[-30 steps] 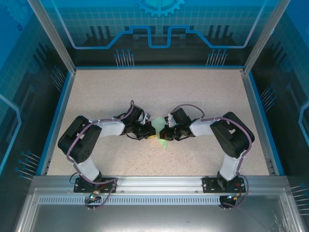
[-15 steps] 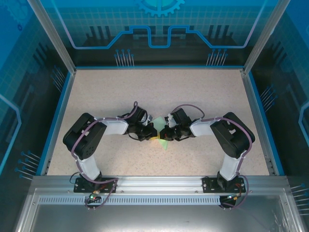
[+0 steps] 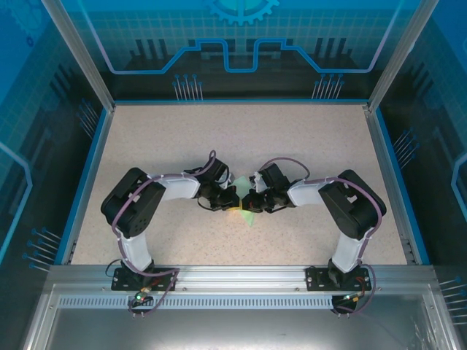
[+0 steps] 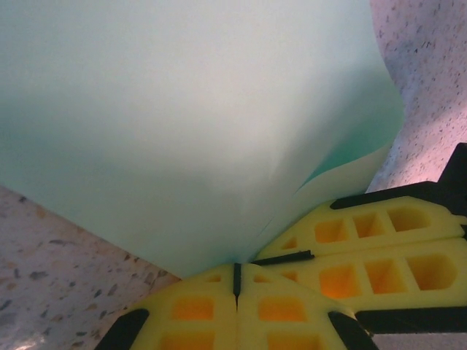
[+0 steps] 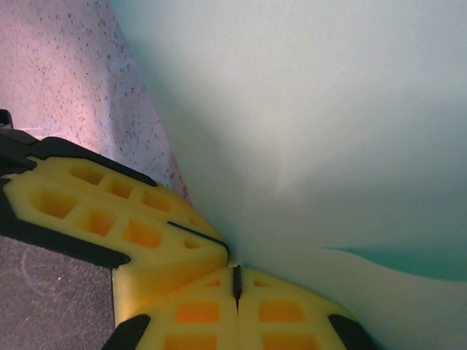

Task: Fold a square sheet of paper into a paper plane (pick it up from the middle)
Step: Third fold the triangle at the center of the table.

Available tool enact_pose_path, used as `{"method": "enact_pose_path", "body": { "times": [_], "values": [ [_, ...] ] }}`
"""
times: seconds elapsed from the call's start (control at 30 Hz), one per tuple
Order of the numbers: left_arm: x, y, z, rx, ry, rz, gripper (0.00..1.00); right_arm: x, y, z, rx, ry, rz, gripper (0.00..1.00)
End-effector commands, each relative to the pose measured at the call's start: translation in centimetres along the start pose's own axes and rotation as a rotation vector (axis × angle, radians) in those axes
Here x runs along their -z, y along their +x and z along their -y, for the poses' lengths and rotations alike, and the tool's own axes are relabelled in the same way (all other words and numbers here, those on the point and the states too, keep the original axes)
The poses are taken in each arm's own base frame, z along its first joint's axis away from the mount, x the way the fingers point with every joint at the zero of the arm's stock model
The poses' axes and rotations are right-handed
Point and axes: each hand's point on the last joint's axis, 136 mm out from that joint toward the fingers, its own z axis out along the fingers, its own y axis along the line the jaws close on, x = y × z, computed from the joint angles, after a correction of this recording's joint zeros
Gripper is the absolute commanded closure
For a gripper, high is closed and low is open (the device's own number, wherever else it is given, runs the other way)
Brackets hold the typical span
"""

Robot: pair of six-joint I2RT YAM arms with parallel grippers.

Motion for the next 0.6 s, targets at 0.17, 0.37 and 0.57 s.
{"method": "enact_pose_path", "body": {
  "times": [0.17, 0.37, 0.57],
  "values": [
    [-1.2, 0.6, -5.1, -0.006, -0.236, -0.028, 0.96, 1.1, 1.7, 1.0, -0.04, 0.035, -0.025, 1.0],
    [-1.3, 0.7, -5.9, -0.016, -0.276, -0.037, 0.96, 2.8, 1.4, 0.7, -0.025, 0.029, 0.009, 1.0],
    [-1.3, 0.4, -5.7, -0.019, -0.273, -0.032, 0.96, 4.2, 1.4, 1.2, -0.026, 0.019, 0.023, 1.0]
  ]
}}
